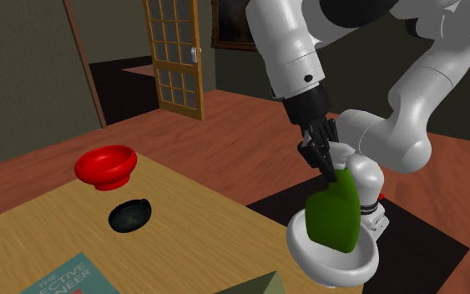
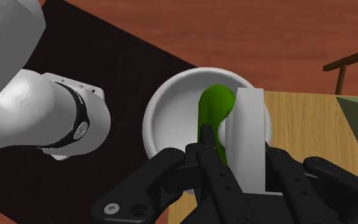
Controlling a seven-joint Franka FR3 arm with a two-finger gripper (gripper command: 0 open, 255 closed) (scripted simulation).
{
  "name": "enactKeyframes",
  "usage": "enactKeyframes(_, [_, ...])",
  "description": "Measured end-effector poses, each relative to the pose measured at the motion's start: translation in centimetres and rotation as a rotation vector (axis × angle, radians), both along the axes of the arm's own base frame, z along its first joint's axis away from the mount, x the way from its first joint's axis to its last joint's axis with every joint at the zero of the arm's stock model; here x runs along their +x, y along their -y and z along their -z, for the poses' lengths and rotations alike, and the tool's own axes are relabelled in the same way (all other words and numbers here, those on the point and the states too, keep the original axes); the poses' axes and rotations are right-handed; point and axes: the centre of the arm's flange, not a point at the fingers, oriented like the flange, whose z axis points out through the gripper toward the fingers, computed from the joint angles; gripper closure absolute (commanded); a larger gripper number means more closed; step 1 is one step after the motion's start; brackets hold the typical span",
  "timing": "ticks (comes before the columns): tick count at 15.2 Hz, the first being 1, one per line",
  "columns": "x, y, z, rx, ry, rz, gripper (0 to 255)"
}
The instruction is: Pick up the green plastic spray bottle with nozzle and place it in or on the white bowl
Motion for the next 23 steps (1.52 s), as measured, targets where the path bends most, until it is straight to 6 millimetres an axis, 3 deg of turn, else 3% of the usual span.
enactKeyframes(5, [0.1, -0.1, 1.6, 0.004, 0.024, 0.004, 255])
enactKeyframes(11, [0.3, -0.1, 1.8, 0.012, 0.030, 0.008, 255])
enactKeyframes(12, [0.4, 0.0, 1.8, 0.012, 0.032, 0.008, 0])
enactKeyframes(18, [0.2, 0.2, 2.4, 0.004, 0.027, 0.006, 0])
enactKeyframes(23, [1.0, 1.9, -0.9, 0.000, 0.002, 0.001, 0])
